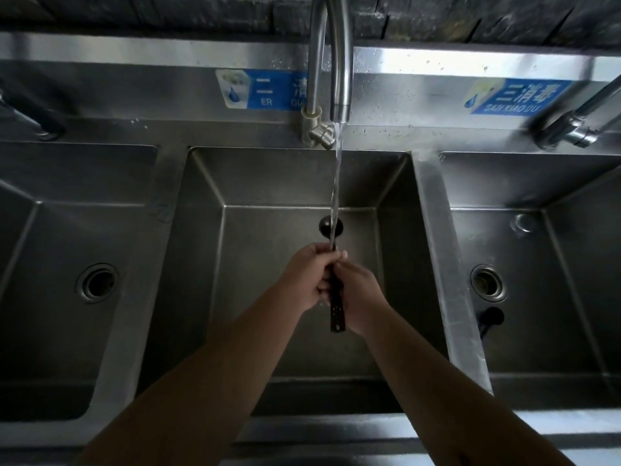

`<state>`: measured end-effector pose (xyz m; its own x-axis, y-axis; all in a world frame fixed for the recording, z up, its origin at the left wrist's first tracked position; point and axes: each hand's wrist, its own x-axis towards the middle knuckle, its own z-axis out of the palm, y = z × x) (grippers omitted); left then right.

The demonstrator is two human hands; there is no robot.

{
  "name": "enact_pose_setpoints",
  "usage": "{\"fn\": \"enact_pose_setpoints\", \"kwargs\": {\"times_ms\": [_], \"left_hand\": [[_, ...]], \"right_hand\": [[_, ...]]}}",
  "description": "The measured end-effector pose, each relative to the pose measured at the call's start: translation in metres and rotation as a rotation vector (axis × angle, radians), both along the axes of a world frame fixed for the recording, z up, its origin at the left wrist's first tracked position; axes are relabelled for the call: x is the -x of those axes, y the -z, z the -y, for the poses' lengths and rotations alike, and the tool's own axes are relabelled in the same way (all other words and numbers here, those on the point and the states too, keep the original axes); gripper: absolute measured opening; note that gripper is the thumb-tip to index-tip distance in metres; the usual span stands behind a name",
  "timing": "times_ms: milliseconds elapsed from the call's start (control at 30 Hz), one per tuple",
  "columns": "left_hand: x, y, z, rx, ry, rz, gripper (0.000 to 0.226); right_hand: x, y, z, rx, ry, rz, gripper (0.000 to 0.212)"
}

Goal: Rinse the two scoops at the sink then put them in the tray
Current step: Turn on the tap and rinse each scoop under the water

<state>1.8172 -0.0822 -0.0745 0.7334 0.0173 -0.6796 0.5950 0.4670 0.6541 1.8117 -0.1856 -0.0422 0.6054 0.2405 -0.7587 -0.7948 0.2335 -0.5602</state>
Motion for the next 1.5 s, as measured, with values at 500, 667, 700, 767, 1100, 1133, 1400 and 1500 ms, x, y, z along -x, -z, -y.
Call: {"fn": "enact_pose_setpoints", "kwargs": {"times_ms": [500, 667, 700, 767, 1100, 1133, 1400, 1500], "left_hand": [[0.053, 0.012, 0.006, 0.007, 0.025, -0.114, 0.017], [0.041, 0.007, 0.007, 0.0, -0.051, -0.124, 0.014], [0.038, 0.006, 0.006, 0.007, -0.069, -0.109, 0.014], [0.032, 0.004, 0.006, 0.021, -0.095, -0.085, 0.015], [0.037, -0.026, 0.031, 0.147, 0.048, -0.09, 0.02], [0.039, -0.029, 0.036, 0.153, 0.066, -0.109, 0.023], [0.054, -0.031, 0.062, 0.393, 0.199, -0.081, 0.024], [0.051, -0.033, 0.074, 0.258, 0.207, -0.007, 0.016]], "right_hand": [[0.049, 0.027, 0.033, 0.081, -0.112, -0.116, 0.026], [0.046, 0.022, 0.036, 0.155, -0.143, -0.104, 0.025], [0.046, 0.02, 0.036, 0.156, -0.144, -0.103, 0.024], [0.047, 0.016, 0.037, 0.177, -0.147, -0.083, 0.024], [0.069, -0.006, 0.049, 0.674, -0.283, 0.197, 0.019], [0.07, -0.009, 0.052, 0.713, -0.29, 0.221, 0.021], [0.068, -0.03, 0.081, 0.712, -0.163, 0.348, 0.023], [0.066, -0.038, 0.094, 0.61, -0.112, 0.363, 0.025]]}}
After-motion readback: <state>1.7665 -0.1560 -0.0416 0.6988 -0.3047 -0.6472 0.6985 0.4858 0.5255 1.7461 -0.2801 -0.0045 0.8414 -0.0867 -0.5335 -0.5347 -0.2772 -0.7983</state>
